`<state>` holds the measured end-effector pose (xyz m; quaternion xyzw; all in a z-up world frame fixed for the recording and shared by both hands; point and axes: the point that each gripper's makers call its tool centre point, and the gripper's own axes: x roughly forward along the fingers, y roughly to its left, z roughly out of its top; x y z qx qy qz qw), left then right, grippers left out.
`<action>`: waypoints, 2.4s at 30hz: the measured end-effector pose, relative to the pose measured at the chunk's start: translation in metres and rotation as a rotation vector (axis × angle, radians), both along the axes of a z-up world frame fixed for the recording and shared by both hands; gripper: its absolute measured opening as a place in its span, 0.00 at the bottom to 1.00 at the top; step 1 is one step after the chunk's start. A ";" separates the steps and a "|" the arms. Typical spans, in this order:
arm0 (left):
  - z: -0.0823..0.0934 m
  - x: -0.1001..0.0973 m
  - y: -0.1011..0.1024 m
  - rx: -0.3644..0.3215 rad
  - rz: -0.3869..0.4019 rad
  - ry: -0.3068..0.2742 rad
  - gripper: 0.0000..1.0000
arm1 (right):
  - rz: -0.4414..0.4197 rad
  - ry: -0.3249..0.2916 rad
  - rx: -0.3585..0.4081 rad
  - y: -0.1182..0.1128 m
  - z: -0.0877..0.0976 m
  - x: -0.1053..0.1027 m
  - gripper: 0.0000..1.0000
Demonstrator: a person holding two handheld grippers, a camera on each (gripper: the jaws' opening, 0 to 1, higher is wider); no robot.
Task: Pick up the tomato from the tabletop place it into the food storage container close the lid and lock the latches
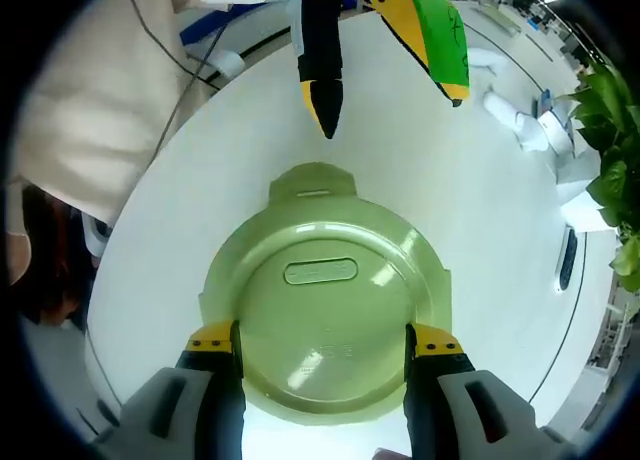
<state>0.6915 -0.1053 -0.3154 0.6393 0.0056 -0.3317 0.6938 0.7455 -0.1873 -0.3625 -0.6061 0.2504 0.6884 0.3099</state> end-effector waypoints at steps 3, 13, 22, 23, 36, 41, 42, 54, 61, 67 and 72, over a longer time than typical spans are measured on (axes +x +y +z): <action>0.003 -0.001 -0.003 0.027 -0.042 -0.049 0.59 | 0.002 -0.002 -0.004 0.000 0.000 0.001 0.59; -0.002 0.010 -0.009 0.101 -0.121 -0.148 0.59 | 0.005 -0.015 -0.019 0.001 0.000 0.003 0.59; -0.039 0.037 0.010 0.169 -0.139 -0.139 0.59 | 0.006 -0.024 -0.027 0.001 0.000 0.004 0.59; -0.040 0.038 0.011 0.171 -0.139 -0.139 0.58 | 0.006 -0.025 -0.027 0.001 0.000 0.004 0.59; -0.048 0.045 0.015 0.188 -0.154 -0.138 0.58 | 0.006 -0.029 -0.031 0.000 0.000 0.004 0.59; -0.048 0.042 0.014 0.189 -0.157 -0.135 0.58 | 0.004 -0.027 -0.028 0.000 0.000 0.004 0.59; -0.036 0.028 0.001 0.195 -0.158 -0.141 0.58 | 0.004 -0.027 -0.028 0.000 0.000 0.004 0.59; -0.019 0.008 -0.019 0.201 -0.162 -0.139 0.58 | 0.005 -0.029 -0.030 0.000 0.001 0.000 0.59; -0.021 0.009 -0.018 0.201 -0.159 -0.136 0.57 | 0.006 -0.029 -0.030 0.000 0.000 0.002 0.59; -0.021 0.009 -0.019 0.204 -0.155 -0.136 0.57 | 0.005 -0.029 -0.028 0.000 0.000 0.003 0.59; -0.023 0.012 -0.019 0.197 -0.148 -0.129 0.57 | 0.010 -0.035 -0.036 0.000 0.000 0.003 0.59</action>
